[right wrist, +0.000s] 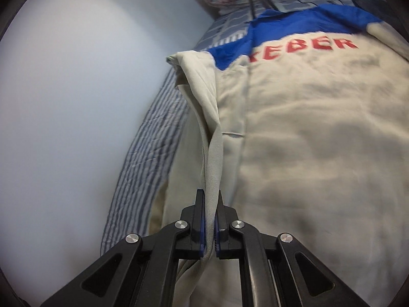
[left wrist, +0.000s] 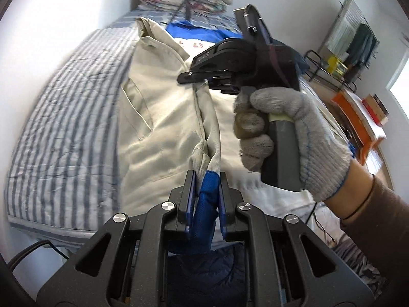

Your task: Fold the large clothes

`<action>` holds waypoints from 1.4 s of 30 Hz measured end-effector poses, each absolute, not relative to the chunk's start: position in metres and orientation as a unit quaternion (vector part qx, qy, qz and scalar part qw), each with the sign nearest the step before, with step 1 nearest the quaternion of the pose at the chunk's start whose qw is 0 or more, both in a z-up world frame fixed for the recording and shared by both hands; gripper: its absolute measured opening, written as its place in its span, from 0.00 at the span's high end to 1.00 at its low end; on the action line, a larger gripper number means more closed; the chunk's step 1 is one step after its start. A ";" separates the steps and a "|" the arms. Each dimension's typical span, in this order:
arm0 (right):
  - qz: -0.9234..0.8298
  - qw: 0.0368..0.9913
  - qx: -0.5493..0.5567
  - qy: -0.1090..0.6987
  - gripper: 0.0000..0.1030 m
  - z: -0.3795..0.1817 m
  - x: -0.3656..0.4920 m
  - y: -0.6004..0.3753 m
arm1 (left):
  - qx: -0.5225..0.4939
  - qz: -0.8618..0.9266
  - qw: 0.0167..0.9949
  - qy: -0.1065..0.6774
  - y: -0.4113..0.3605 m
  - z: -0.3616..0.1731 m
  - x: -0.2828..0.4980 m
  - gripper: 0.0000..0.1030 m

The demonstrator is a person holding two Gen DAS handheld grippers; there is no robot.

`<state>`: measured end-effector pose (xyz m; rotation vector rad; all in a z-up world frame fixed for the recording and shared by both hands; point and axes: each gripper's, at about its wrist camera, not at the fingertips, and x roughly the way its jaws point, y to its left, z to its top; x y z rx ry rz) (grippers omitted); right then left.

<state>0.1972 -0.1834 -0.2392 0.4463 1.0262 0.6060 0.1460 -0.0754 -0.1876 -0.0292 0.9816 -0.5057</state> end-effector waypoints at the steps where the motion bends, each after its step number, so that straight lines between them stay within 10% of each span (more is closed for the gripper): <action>1: 0.278 0.803 0.215 0.482 0.97 -0.244 0.199 -0.186 | -0.015 -0.248 0.849 0.467 -0.075 -0.188 0.145 0.85; 12: 0.257 0.796 0.216 0.504 0.96 -0.269 0.197 -0.203 | -0.066 -0.250 0.853 0.452 -0.039 -0.170 0.147 0.84; 17: 0.262 0.837 0.143 0.459 0.59 -0.237 0.204 -0.206 | -0.109 -0.224 0.844 0.474 -0.023 -0.186 0.164 0.84; 22: 0.274 0.861 0.100 0.416 0.54 -0.192 0.233 -0.209 | -0.097 -0.228 0.840 0.483 -0.042 -0.195 0.168 0.84; 30: 0.284 0.878 0.069 0.378 0.19 -0.156 0.302 -0.186 | -0.093 -0.225 0.829 0.503 -0.061 -0.211 0.181 0.84; 42: 0.247 0.876 0.011 0.415 0.17 -0.174 0.387 -0.111 | -0.097 -0.239 0.810 0.527 -0.076 -0.226 0.191 0.84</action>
